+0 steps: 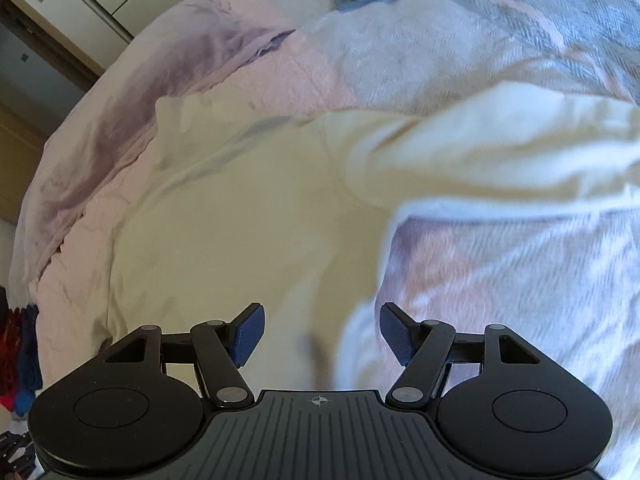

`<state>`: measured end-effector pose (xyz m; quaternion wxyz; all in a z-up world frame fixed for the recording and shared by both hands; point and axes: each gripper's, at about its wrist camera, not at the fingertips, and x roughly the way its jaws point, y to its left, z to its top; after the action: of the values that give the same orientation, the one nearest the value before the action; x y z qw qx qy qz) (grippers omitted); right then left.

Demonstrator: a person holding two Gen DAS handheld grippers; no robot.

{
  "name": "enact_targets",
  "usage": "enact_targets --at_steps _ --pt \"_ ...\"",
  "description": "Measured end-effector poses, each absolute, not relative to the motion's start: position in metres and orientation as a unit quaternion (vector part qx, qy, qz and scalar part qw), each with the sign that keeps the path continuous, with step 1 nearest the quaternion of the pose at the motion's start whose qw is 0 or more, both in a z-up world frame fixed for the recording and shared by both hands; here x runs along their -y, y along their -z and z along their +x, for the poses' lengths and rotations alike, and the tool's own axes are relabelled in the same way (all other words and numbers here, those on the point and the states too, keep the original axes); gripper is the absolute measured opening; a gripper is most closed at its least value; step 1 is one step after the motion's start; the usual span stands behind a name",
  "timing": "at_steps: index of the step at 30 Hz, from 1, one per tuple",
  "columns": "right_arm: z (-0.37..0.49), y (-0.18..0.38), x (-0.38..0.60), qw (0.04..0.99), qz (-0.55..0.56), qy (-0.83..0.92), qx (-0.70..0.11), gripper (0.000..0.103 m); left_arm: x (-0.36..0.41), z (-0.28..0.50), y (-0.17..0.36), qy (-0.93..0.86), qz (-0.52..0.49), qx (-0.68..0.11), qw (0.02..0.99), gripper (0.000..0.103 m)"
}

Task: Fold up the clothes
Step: 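Release the fabric with the left gripper and move it away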

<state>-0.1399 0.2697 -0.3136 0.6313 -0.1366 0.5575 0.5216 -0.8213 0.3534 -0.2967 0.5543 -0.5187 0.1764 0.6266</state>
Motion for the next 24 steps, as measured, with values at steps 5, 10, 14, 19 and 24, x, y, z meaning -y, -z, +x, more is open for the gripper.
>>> enact_targets --at_steps 5,10,14,19,24 --pt "-0.159 0.313 -0.261 0.626 -0.146 -0.522 -0.56 0.067 -0.328 -0.765 0.28 -0.633 -0.29 -0.358 0.622 0.059" --pt "-0.175 0.315 -0.255 0.622 -0.148 -0.516 -0.57 0.067 -0.313 -0.682 0.331 -0.472 -0.012 -0.563 0.678 0.063" --pt "-0.183 0.313 -0.248 0.624 -0.153 -0.515 -0.568 0.067 -0.316 -0.672 0.361 -0.428 0.091 -0.589 0.679 0.016" --pt "-0.187 0.31 -0.236 0.628 -0.154 -0.509 -0.569 0.067 -0.347 -0.755 0.294 -0.593 -0.169 -0.352 0.704 0.005" --pt "-0.193 0.313 -0.223 0.631 -0.139 -0.494 -0.582 0.067 -0.338 -0.877 0.283 -0.732 -0.373 -0.094 0.562 0.008"
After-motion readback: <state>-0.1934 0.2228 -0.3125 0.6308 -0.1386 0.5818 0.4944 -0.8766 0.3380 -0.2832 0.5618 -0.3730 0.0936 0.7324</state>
